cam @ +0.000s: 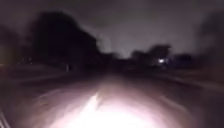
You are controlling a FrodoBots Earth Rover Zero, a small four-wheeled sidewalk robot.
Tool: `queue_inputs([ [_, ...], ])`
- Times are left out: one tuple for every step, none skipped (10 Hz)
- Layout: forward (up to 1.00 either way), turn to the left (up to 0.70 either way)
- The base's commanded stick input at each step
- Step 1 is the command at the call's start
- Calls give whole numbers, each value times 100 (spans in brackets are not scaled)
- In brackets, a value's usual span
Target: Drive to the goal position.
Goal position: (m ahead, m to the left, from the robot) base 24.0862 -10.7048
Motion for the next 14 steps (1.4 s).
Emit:
queue_inputs([
  [70,0],
  [70,0],
  [70,0],
  [70,0],
  [70,0],
  [70,0],
  [70,0],
  [70,0],
  [70,0],
  [70,0],
  [70,0],
  [70,0],
  [70,-16],
  [70,-35],
])
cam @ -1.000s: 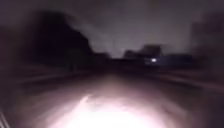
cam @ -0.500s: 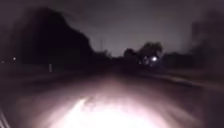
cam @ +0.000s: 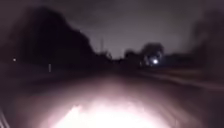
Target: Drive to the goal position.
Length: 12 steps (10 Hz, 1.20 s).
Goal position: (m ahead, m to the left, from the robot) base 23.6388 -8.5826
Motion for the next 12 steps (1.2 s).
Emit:
queue_inputs([
  [70,-35],
  [70,-23],
  [70,0],
  [70,0],
  [70,0],
  [70,0],
  [70,0],
  [70,0],
  [70,0],
  [70,0],
  [70,0],
  [70,0],
])
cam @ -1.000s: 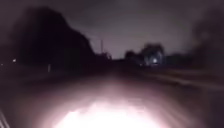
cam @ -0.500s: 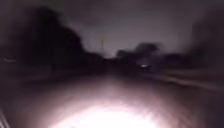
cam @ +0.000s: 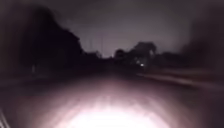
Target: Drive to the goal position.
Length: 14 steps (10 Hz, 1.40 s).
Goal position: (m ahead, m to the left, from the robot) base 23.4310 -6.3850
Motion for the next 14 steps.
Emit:
queue_inputs([
  [70,0],
  [70,0],
  [70,0],
  [70,0],
  [70,0],
  [70,0],
  [70,0],
  [70,0],
  [70,0],
  [70,0],
  [70,0],
  [70,0],
  [70,0],
  [70,0],
])
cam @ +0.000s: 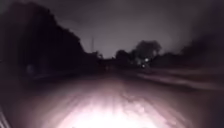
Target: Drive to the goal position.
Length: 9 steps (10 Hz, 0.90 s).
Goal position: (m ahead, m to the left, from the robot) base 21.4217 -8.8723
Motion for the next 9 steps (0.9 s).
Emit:
queue_inputs([
  [70,0],
  [70,0],
  [70,0],
  [70,0],
  [70,0],
  [70,0],
  [70,0],
  [70,0],
  [70,0],
])
